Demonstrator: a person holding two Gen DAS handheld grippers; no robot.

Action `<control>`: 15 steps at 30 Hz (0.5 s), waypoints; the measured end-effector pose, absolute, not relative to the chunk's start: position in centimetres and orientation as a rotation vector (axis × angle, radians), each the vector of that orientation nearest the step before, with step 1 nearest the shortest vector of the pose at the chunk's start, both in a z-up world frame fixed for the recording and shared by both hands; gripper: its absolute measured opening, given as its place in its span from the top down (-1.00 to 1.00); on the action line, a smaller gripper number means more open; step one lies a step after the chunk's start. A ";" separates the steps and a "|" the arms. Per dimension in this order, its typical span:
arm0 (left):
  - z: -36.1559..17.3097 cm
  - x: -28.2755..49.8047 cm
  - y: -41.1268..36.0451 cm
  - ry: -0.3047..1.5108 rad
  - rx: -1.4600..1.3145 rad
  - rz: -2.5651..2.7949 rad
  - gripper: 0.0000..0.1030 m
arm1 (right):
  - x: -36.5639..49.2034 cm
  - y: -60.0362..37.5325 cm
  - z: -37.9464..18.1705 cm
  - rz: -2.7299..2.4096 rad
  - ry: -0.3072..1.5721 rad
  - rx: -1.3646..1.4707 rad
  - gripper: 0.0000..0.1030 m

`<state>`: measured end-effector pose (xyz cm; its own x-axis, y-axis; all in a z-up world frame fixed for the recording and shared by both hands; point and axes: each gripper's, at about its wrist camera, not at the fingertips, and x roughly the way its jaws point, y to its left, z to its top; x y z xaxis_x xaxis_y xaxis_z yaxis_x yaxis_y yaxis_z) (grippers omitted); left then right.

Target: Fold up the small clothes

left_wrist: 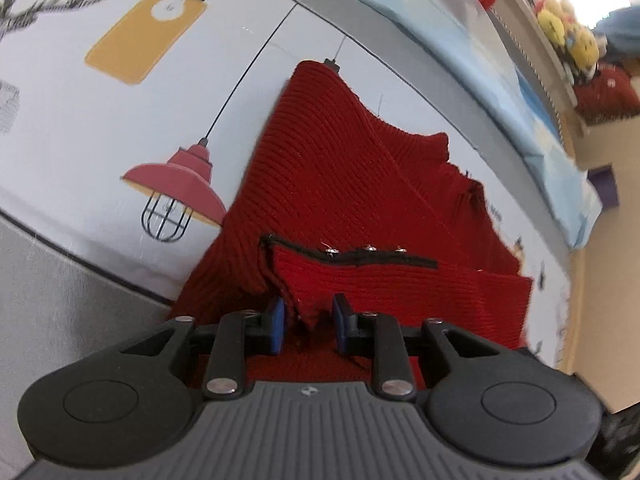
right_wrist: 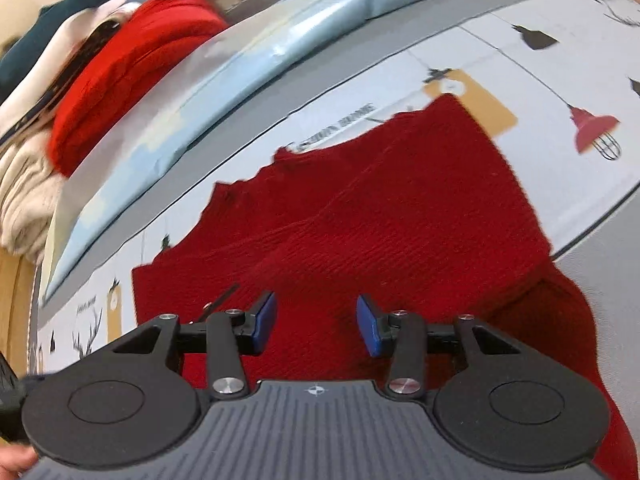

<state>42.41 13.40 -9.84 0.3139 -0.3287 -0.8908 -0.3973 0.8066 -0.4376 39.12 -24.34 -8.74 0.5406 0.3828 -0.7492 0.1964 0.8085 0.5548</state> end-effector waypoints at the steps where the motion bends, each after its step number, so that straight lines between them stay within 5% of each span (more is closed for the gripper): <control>1: -9.3 42.5 13.0 1.252 -0.622 0.047 0.86 | 39.2 -24.7 -8.9 0.110 1.013 0.651 0.10; 7: -1.6 41.8 9.9 0.862 -0.275 -0.032 0.87 | 39.4 -27.0 -9.5 0.045 1.008 0.685 0.10; 15: -3.6 42.1 9.4 0.950 -0.231 0.070 0.76 | 38.7 -30.3 -12.8 -0.131 1.064 0.843 0.09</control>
<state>42.07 9.39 -3.57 0.5813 -0.0417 -0.8126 -0.1605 0.9732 -0.1648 38.67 -30.33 -12.77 0.5088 0.2888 -0.8110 0.4774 0.6892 0.5450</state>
